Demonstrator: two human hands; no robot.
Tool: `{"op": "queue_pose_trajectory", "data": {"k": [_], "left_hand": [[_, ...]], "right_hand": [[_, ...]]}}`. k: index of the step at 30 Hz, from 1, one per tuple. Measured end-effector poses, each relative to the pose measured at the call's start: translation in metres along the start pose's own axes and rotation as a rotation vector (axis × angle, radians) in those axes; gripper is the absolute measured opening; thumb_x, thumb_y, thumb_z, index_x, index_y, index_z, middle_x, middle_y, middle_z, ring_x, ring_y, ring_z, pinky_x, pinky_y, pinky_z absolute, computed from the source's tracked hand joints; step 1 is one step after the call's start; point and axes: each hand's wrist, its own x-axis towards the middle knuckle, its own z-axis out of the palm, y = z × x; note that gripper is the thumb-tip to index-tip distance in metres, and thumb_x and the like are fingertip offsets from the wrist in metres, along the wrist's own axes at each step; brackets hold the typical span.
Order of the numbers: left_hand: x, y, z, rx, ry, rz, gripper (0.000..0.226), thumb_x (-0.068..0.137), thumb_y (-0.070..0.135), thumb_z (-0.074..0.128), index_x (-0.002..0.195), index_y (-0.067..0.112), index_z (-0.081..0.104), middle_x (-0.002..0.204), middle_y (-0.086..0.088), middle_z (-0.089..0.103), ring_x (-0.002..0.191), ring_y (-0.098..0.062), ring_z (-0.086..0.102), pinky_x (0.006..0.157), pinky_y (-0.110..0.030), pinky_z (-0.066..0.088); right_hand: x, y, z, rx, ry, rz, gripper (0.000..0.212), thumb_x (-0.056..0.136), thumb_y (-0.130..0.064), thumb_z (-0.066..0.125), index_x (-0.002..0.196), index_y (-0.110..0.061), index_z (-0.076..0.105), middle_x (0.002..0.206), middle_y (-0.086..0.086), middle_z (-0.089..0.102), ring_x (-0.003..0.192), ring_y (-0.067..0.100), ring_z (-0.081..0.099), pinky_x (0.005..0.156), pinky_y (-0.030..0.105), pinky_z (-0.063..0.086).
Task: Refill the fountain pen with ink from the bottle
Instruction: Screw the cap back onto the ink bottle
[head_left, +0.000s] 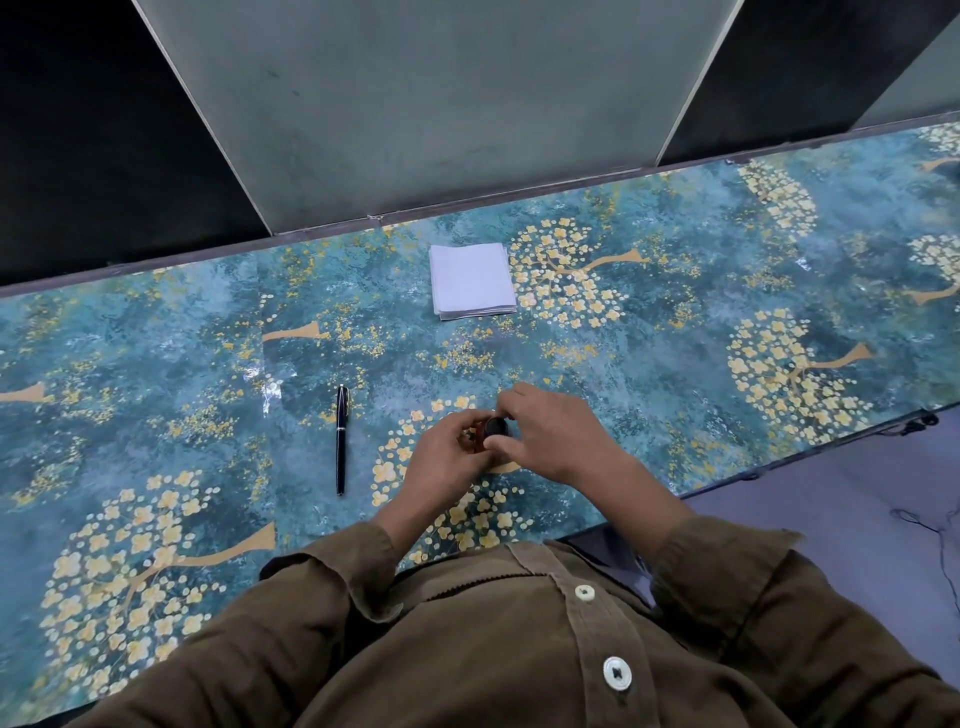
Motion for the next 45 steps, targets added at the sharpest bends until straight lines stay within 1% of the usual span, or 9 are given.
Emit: {"op": "queue_pose_trajectory", "data": {"k": [4,10,15,19,26,35,38,41,45], "left_hand": [[0.002,0.000,0.001,0.057,0.007,0.010,0.044,0.075,0.025,0.081,0.116,0.033,0.068,0.105,0.010,0.071,0.081,0.006,0.063,0.073,-0.016,0.052],[0.002,0.001,-0.001,0.047,-0.004,0.013,0.036,0.073,0.029,0.083,0.106,0.035,0.068,0.097,0.010,0.070,0.082,-0.008,0.066,0.074,-0.025,0.054],[0.001,0.003,-0.001,0.032,0.002,-0.007,0.044,0.075,0.020,0.081,0.116,0.032,0.069,0.102,0.012,0.069,0.080,0.009,0.062,0.060,-0.006,0.050],[0.002,0.000,-0.002,0.075,-0.005,0.015,0.041,0.079,0.019,0.075,0.118,0.032,0.068,0.110,0.006,0.070,0.086,-0.005,0.065,0.067,-0.011,0.052],[0.005,-0.004,0.001,0.056,-0.005,0.017,0.042,0.071,0.036,0.082,0.111,0.036,0.068,0.101,0.013,0.069,0.087,-0.007,0.066,0.080,-0.028,0.055],[0.006,-0.007,0.001,-0.037,-0.037,0.006,0.039,0.069,0.031,0.080,0.107,0.038,0.071,0.106,0.009,0.073,0.091,-0.005,0.071,0.077,-0.033,0.062],[0.007,-0.009,0.000,-0.006,-0.032,0.008,0.043,0.069,0.029,0.078,0.110,0.037,0.069,0.106,0.011,0.072,0.092,-0.008,0.070,0.080,-0.038,0.062],[0.008,-0.010,0.000,0.014,-0.017,0.005,0.050,0.063,0.044,0.078,0.112,0.039,0.068,0.104,0.012,0.072,0.089,-0.009,0.070,0.080,-0.038,0.061],[0.008,-0.008,0.001,0.034,-0.012,0.031,0.050,0.063,0.052,0.077,0.110,0.040,0.069,0.103,0.013,0.071,0.090,-0.008,0.069,0.082,-0.037,0.059]], "right_hand": [[-0.001,-0.001,0.005,-0.014,0.010,0.025,0.052,0.088,-0.063,0.056,0.117,-0.020,0.053,0.115,0.000,0.058,0.098,0.029,0.064,0.074,0.038,0.047],[-0.001,-0.003,0.003,0.119,-0.053,-0.038,0.039,0.094,-0.029,0.059,0.132,-0.027,0.055,0.119,-0.001,0.055,0.102,0.027,0.061,0.081,0.038,0.049],[0.001,-0.007,0.004,-0.011,0.019,0.024,0.036,0.094,-0.050,0.055,0.109,-0.017,0.054,0.108,0.002,0.061,0.094,0.029,0.064,0.071,0.036,0.042],[0.001,-0.006,0.006,-0.025,0.064,0.043,0.052,0.088,-0.067,0.052,0.105,-0.018,0.054,0.105,0.001,0.061,0.090,0.027,0.063,0.070,0.038,0.047],[-0.002,-0.005,0.005,0.076,0.021,-0.041,0.038,0.094,-0.037,0.060,0.130,-0.026,0.057,0.115,-0.002,0.055,0.111,0.021,0.052,0.079,0.035,0.043],[0.000,-0.008,0.007,-0.023,0.107,0.086,0.048,0.090,-0.069,0.047,0.086,-0.022,0.047,0.091,-0.002,0.062,0.087,0.023,0.062,0.064,0.032,0.036],[-0.002,-0.006,0.006,0.106,0.086,0.100,0.051,0.088,-0.069,0.050,0.104,-0.022,0.059,0.102,-0.004,0.062,0.093,0.019,0.061,0.074,0.035,0.048],[-0.003,-0.007,0.003,0.179,-0.017,0.036,0.042,0.093,-0.042,0.060,0.131,-0.027,0.054,0.119,-0.004,0.056,0.107,0.021,0.059,0.084,0.037,0.049],[-0.002,-0.008,0.001,0.115,-0.011,0.072,0.034,0.095,-0.038,0.060,0.126,-0.026,0.058,0.114,-0.003,0.060,0.105,0.022,0.060,0.080,0.034,0.046]]}}
